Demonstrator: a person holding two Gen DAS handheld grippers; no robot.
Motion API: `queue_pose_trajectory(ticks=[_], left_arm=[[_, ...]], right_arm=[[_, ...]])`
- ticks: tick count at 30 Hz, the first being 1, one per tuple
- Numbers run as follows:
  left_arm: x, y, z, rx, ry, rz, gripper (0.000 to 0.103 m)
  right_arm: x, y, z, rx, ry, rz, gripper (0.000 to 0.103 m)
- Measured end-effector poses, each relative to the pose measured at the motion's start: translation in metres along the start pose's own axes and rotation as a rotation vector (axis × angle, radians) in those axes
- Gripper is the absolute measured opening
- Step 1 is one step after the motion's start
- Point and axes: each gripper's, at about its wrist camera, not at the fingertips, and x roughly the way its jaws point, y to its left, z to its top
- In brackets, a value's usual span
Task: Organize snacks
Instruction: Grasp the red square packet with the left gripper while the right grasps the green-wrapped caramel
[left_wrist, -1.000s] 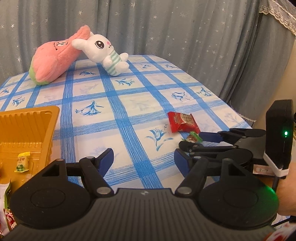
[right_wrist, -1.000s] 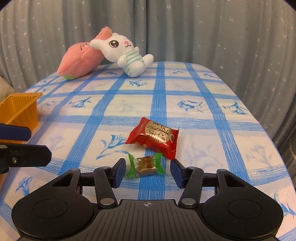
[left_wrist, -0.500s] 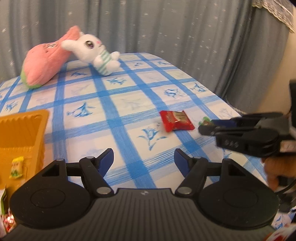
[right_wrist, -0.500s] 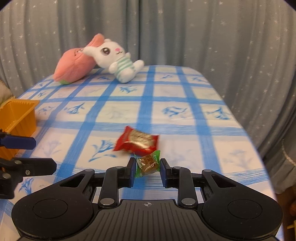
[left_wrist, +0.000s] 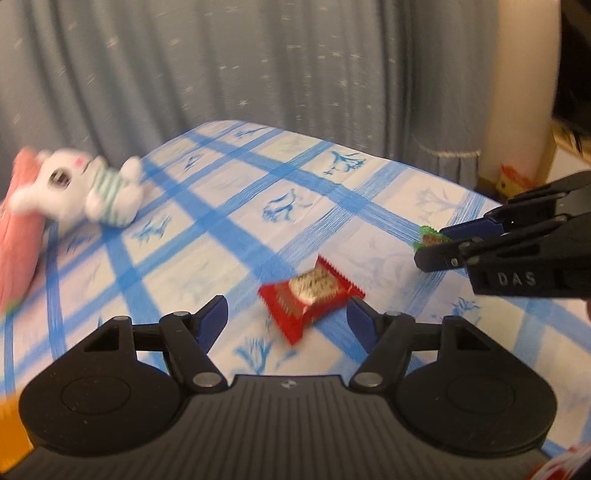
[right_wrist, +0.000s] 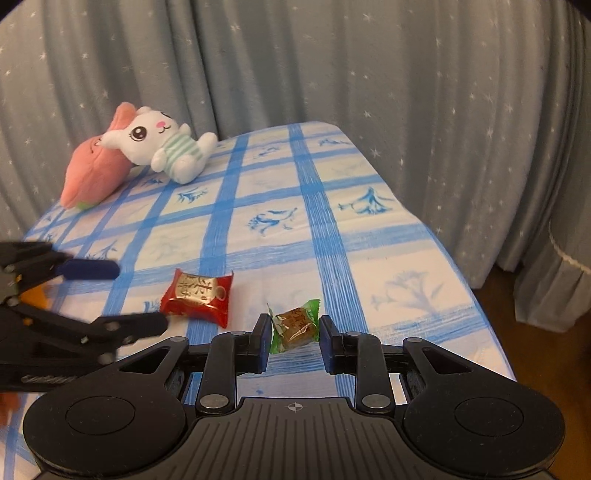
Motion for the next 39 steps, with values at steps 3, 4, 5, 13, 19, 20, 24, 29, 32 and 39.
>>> queue_pose_trajectory(ticks=[3,4,5,13,19,20,24,29,32,39], left_arm=[[0.013,-0.009,0.009,0.120,0.005,0.002,0.067],[0.017,-0.011,0.012,0.154,0.008,-0.003,0.067],[0.022,-0.013,0.013,0.185,0.014,-0.012,0.067],[0.048,-0.014,0.016,0.246,0.107,-0.103,0.043],[0.036,-0.005,0.006,0.065,0.137,-0.121,0.024],[0.032,-0.004,0.003,0.026,0.138,-0.112,0.024],[0.009,-0.005,-0.013,-0.123,0.130,-0.086,0.023],[-0.032,-0.012,-0.032,-0.235,0.105,-0.032,0.023],[-0.058,-0.015,-0.043,-0.286,0.095,0.001,0.023],[-0.118,-0.016,-0.079,-0.429,0.093,0.051,0.023]], right_arm=[[0.000,0.000,0.000,0.003,0.000,-0.004,0.028],[-0.001,0.000,0.002,0.005,-0.003,-0.005,0.028],[-0.001,0.000,0.002,0.011,-0.008,-0.005,0.028],[0.000,-0.007,0.005,0.052,-0.007,-0.004,0.028],[0.000,-0.008,0.006,0.063,-0.007,-0.001,0.028],[0.001,-0.008,0.006,0.064,-0.006,-0.001,0.028],[-0.001,-0.006,0.005,0.060,-0.011,0.003,0.028],[-0.007,0.005,0.000,0.038,-0.015,0.021,0.028],[-0.017,0.018,-0.009,0.012,-0.017,0.029,0.028],[-0.060,0.057,-0.055,-0.023,-0.010,0.040,0.028]])
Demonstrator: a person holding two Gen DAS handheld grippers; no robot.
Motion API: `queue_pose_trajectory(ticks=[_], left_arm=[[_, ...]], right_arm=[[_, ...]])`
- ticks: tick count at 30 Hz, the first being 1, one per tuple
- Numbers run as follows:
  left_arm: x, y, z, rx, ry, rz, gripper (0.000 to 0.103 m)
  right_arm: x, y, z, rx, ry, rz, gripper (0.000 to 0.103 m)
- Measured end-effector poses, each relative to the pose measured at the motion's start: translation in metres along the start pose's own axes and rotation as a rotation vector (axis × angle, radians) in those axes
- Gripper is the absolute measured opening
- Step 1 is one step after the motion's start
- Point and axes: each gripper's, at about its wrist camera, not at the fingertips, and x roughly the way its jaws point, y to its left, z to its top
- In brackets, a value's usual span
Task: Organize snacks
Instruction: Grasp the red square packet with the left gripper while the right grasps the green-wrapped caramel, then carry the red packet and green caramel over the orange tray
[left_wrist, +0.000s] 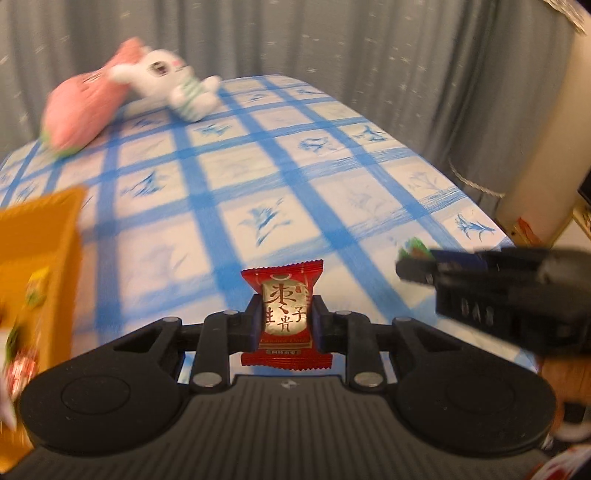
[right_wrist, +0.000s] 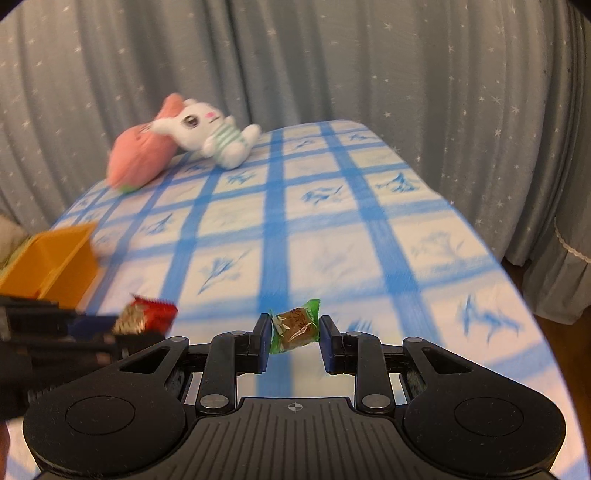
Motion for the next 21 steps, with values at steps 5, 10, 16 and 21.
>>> queue_pose_trajectory(ticks=[5,10,16,21], left_arm=[[-0.040,0.009,-0.030,-0.078,-0.009,0.016,0.023],[-0.079,0.019,-0.058,-0.140,-0.025,0.036,0.023],[-0.123,0.034,-0.083,-0.183,-0.051,0.072,0.023],[-0.153,0.047,-0.101,-0.208,-0.070,0.111,0.023]], right_arm=[[-0.032,0.027,-0.034,-0.004,0.029,0.020,0.028],[-0.063,0.052,-0.051,-0.019,0.041,0.037,0.028],[-0.093,0.087,-0.061,-0.067,0.036,0.075,0.028],[-0.107,0.118,-0.066,-0.122,0.033,0.110,0.028]])
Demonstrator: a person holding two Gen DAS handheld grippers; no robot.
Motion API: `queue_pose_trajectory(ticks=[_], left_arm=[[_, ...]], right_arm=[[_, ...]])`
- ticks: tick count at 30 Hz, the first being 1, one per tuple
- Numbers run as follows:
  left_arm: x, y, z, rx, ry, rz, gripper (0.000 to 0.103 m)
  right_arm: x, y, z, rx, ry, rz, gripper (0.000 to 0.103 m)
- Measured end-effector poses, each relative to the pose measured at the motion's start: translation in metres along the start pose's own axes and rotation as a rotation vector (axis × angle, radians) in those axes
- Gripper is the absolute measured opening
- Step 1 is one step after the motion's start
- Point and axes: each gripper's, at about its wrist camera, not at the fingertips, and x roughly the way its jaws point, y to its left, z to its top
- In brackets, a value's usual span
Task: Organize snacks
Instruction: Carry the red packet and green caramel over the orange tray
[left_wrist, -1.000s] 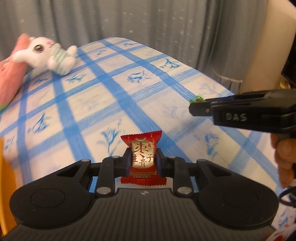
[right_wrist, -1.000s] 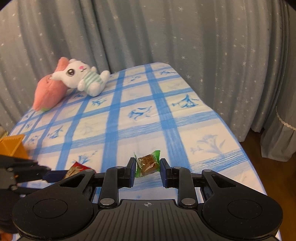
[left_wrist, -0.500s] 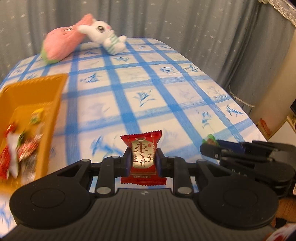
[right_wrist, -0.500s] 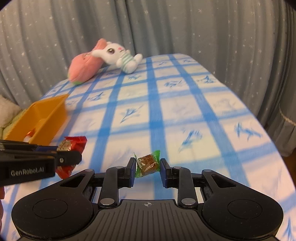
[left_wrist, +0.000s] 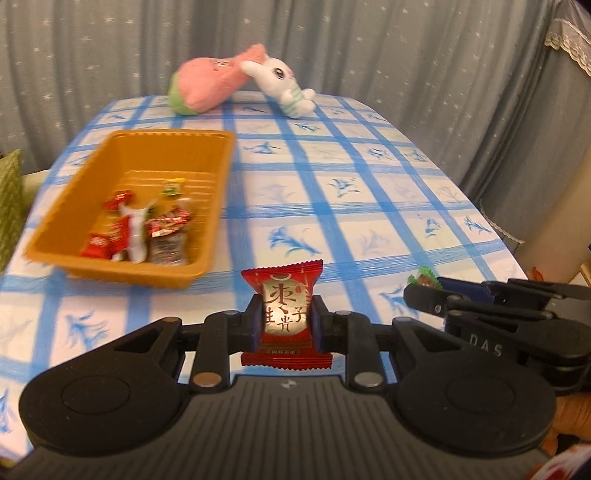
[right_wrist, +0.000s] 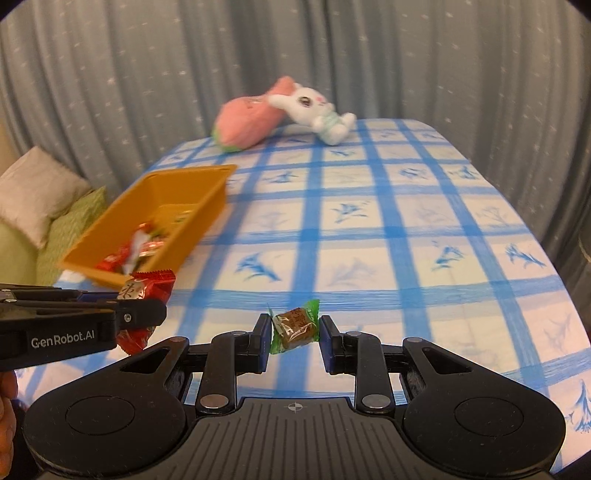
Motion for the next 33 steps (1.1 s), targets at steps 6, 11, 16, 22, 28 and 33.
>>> queue_pose_trajectory(ticks=[6,11,16,22,28,33], left_arm=[[-0.027,0.028,-0.009,-0.042,-0.023,0.043,0.023],[-0.044,0.047,-0.009,-0.063,-0.039,0.068,0.023],[-0.055,0.063,-0.006,-0.078,-0.055,0.089,0.023],[-0.063,0.079,-0.002,-0.094,-0.069,0.107,0.023],[-0.066,0.092,0.004,-0.101,-0.076,0.112,0.023],[-0.064,0.104,0.013,-0.092,-0.074,0.120,0.023]], right_arm=[[-0.007,0.031,0.002,-0.056,-0.010,0.023,0.028],[-0.005,0.052,0.004,-0.091,-0.008,0.047,0.028],[-0.001,0.073,0.006,-0.127,-0.010,0.076,0.028],[0.003,0.093,0.010,-0.160,-0.014,0.104,0.028],[0.009,0.108,0.018,-0.179,-0.018,0.124,0.028],[0.017,0.121,0.029,-0.188,-0.026,0.145,0.028]])
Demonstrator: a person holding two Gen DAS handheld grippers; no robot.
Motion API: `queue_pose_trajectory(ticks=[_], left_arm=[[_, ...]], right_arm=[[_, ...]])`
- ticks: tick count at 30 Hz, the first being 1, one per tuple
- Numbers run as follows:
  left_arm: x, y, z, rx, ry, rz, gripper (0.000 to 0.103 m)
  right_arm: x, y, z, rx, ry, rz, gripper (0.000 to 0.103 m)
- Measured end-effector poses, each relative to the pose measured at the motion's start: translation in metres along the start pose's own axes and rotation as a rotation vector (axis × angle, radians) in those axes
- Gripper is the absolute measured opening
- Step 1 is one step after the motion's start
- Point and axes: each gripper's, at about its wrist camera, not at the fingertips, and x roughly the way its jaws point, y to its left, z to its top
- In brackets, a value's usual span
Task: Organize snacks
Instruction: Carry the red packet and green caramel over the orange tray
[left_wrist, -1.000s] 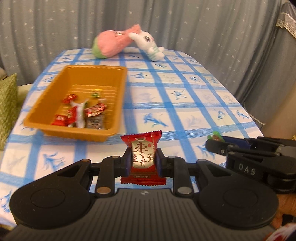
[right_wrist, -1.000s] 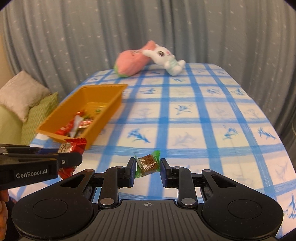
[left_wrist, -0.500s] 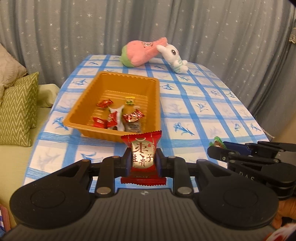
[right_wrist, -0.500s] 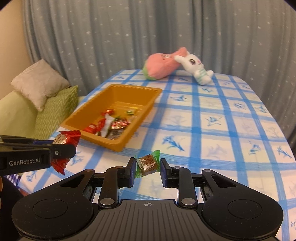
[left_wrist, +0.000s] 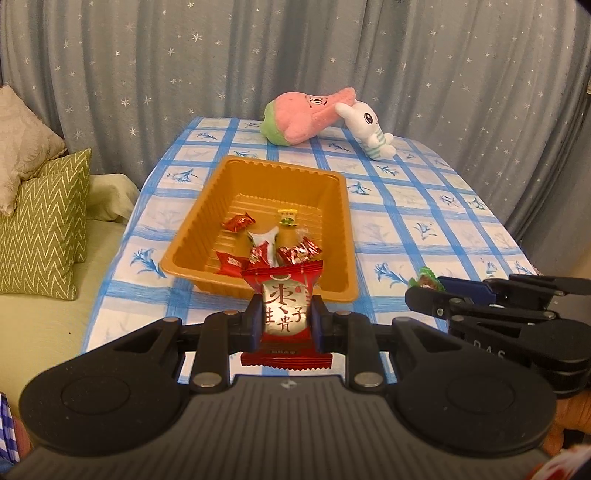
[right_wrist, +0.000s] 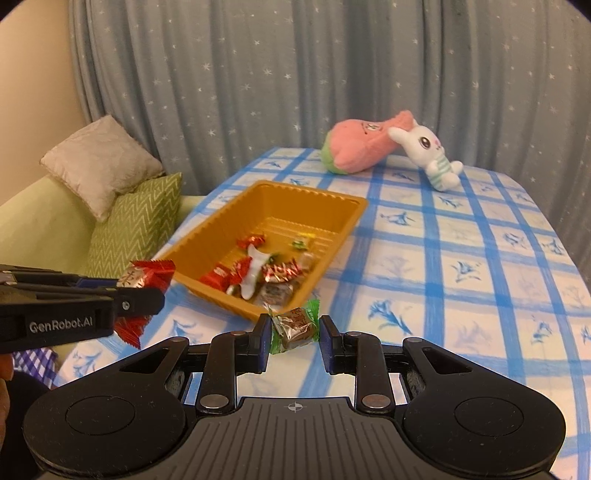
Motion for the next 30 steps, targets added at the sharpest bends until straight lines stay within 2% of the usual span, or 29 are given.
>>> queue_pose_trajectory(ticks=[14,30], left_arm=[[0.034,0.024,0.032,0.018,0.003,0.006,0.023],[0.093,0.042,0.069,0.066,0.031,-0.006,0.023]], right_arm=[[0.045,0.012,0.039,-0.007,0.004,0.026,0.028],[0.103,-0.007,0.075,0.022,0.023,0.015,0.028]])
